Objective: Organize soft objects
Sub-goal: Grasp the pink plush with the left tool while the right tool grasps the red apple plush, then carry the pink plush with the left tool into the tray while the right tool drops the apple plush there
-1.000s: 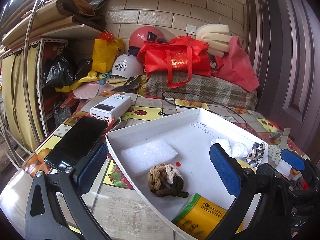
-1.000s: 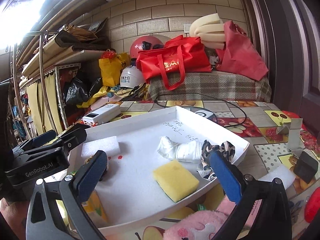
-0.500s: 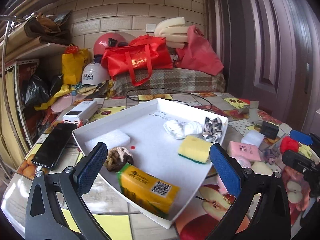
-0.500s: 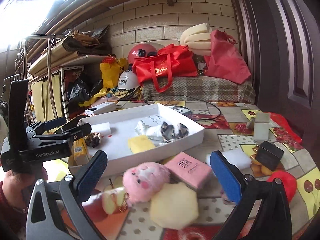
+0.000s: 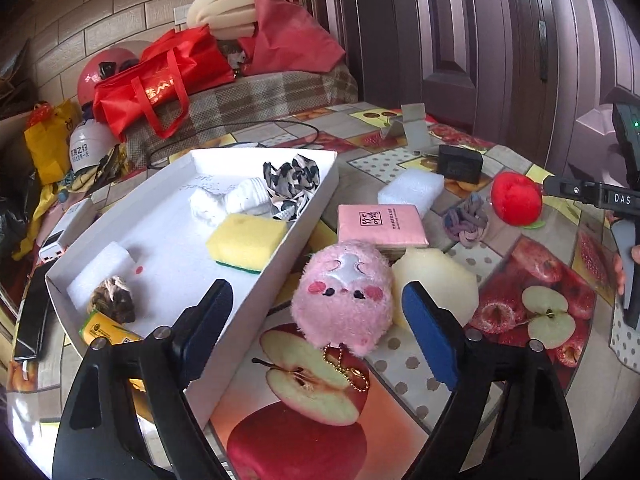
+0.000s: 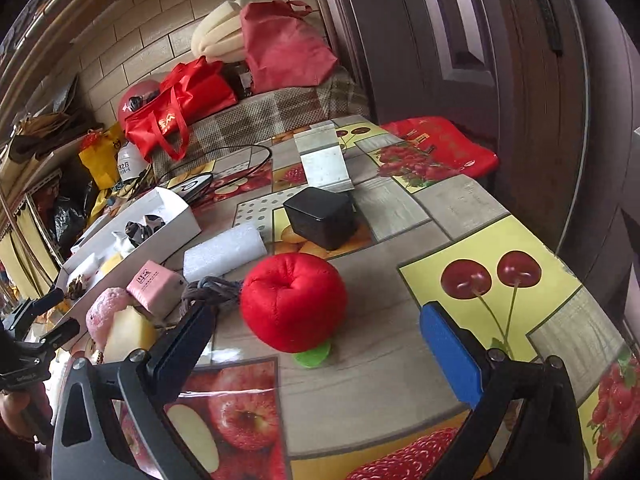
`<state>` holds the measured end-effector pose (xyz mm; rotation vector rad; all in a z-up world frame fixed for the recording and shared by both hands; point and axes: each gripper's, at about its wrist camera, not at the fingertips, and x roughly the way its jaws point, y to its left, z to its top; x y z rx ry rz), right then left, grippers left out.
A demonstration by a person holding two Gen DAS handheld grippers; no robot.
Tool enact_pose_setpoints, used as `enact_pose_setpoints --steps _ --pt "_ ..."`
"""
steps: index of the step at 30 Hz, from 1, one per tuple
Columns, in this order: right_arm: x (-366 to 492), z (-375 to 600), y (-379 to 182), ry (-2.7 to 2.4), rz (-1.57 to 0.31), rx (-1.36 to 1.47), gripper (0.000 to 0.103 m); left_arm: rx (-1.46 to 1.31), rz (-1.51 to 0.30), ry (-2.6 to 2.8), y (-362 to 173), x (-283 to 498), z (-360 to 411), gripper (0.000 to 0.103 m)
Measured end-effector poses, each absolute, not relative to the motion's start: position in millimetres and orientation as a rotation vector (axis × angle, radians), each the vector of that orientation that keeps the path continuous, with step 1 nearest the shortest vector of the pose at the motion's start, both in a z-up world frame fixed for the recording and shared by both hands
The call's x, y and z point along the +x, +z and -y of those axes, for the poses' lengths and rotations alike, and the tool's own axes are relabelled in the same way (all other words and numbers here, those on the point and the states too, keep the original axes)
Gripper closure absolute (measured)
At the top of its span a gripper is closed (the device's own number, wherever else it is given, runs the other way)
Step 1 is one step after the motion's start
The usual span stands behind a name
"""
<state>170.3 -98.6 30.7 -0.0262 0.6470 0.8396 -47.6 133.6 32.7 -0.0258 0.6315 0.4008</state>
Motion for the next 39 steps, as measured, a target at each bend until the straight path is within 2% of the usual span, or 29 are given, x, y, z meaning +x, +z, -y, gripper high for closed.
enact_pose_setpoints --steps 1,12,13,16,18,19,20,21,26,33,37,39 --pt "171.2 96.0 30.2 0.846 -0.652 -0.032 0.0 -0.026 -0.651 0.401 30.6 -44.1 -134.1 0.024" --pt "184.3 46.6 18.5 0.863 -0.734 -0.181 0.001 -0.04 -0.723 0.397 22.5 -28.1 -135.3 0.024" --pt "186.5 43.6 16.5 0.865 -0.748 -0.187 0.002 -0.052 -0.737 0.39 21.1 -23.7 -137.0 0.024" --pt "192.2 34.9 8.2 0.874 -0.814 -0.217 0.015 -0.114 -0.768 0.362 17.6 -14.9 -143.8 0.024" --pt "193.8 36.2 7.7 0.872 -0.821 -0.208 0.018 -0.149 -0.767 0.348 17.2 -13.7 -147.2 0.024" --pt "193.5 37.3 7.6 0.875 -0.821 -0.203 0.027 -0.145 -0.766 0.343 17.4 -13.0 -145.7 0.03" --pt "193.4 38.6 7.9 0.875 -0.82 -0.198 0.031 -0.133 -0.763 0.343 18.3 -13.0 -143.2 0.044" --pt "193.4 39.6 8.3 0.879 -0.819 -0.19 0.032 -0.117 -0.759 0.343 19.2 -12.5 -140.5 0.049" --pt "194.3 46.4 11.4 0.889 -0.81 -0.146 0.036 -0.025 -0.735 0.333 23.2 -12.1 -123.1 0.05" --pt "178.9 63.5 29.7 0.888 -0.661 -0.092 0.037 0.063 -0.551 0.424 41.1 -40.6 -107.2 0.05" --pt "154.0 79.8 46.7 0.867 -0.466 -0.064 0.037 0.089 -0.336 0.522 56.7 -77.3 -96.9 0.05" --pt "135.4 88.8 53.3 0.866 -0.351 -0.064 0.037 0.061 -0.325 0.548 58.4 -82.7 -101.7 0.05"
